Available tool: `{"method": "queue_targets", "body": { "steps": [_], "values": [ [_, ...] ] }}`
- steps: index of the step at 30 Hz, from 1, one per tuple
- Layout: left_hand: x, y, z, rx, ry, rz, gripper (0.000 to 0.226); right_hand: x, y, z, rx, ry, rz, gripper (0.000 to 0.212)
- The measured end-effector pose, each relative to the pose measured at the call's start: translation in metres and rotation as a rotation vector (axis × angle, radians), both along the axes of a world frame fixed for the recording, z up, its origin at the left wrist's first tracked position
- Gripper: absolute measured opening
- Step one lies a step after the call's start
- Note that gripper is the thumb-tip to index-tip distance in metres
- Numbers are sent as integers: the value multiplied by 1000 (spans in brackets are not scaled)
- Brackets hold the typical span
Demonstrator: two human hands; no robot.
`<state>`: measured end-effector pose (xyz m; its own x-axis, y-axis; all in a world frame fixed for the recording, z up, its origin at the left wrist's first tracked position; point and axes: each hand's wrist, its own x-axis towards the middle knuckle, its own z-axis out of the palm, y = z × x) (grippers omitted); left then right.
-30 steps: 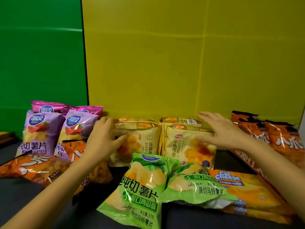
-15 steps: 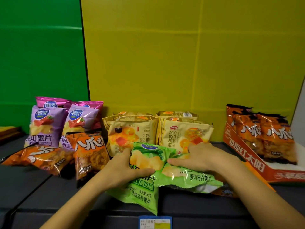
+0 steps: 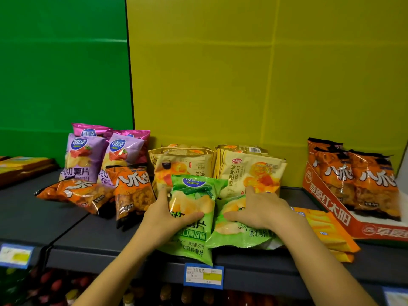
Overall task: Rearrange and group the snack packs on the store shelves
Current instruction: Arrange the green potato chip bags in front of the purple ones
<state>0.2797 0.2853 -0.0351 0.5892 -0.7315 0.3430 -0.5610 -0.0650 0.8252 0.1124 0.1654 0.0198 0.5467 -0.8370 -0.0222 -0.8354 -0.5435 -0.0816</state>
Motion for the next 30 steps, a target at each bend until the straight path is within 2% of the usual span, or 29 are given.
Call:
{"method": "queue_targets", "body": {
  "steps": [4, 8, 11, 15, 20, 23, 26, 30],
  "values": [
    [0, 17, -7, -130, 25, 88, 87, -5, 6, -2, -35, -102, 35, 92],
    [11, 44, -5, -230, 54, 150, 76, -13, 9, 12, -14, -158, 91, 98],
    [30, 69, -1, -290, 90, 212, 84, -16, 16, 23, -65, -207, 112, 93],
    [68, 112, 0, -366, 110, 325, 83, 1, 42, 25, -186, -461, 193, 83],
    [130, 172, -3, -385, 160, 420, 93, 62, 91, 15, -204, -742, 311, 81],
    [166, 209, -6, -368, 152, 446, 93, 110, 125, 1, -159, -910, 364, 81],
    [199, 240, -10, -352, 153, 466, 96, 161, 159, -16, -30, -1033, 422, 87],
    [242, 269, -15, -342, 213, 451, 90, 225, 198, -32, 181, -1089, 542, 91]
  ]
}}
